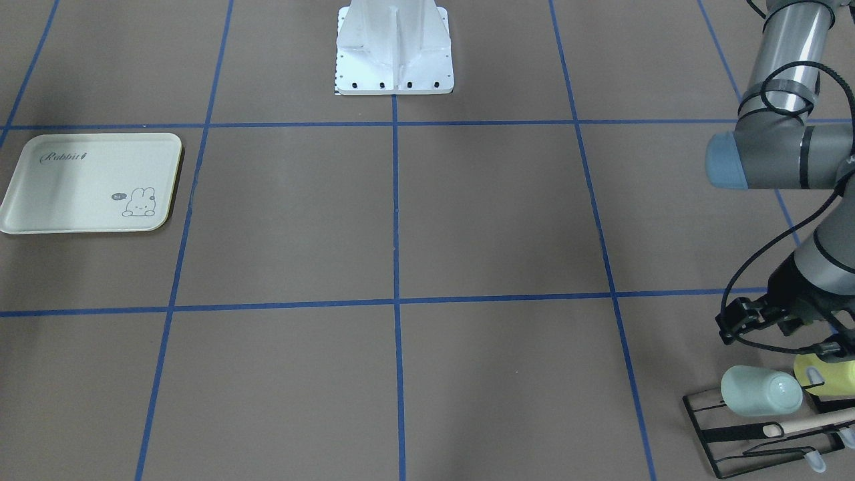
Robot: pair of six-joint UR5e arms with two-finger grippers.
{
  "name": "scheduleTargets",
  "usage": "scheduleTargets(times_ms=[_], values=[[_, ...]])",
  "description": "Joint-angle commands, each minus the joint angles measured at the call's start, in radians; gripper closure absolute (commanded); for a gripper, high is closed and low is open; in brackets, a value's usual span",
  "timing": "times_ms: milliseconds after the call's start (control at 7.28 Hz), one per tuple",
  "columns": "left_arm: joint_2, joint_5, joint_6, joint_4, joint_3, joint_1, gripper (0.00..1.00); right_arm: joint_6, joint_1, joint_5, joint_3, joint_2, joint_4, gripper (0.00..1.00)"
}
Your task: Left arm grabs green cup and hands to right arm on tray
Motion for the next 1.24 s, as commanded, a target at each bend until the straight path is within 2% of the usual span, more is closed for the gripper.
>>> scheduleTargets(times_ms=[0,137,1099], values=[[-0.038,-0.001,0.032,-0.081,0.108,-0.033,0.06,0.0,-0.001,0.001,0.003,0.002,0.001,0.0],[-0.079,0.001,0.028,-0.083,0.145,-0.033,0.06,0.0,-0.001,0.001,0.003,0.002,0.001,0.0],[-0.125,-0.002,0.015,-0.12,0.237,-0.028,0.06,0.0,-0.001,0.001,0.003,0.002,0.001,0.0]])
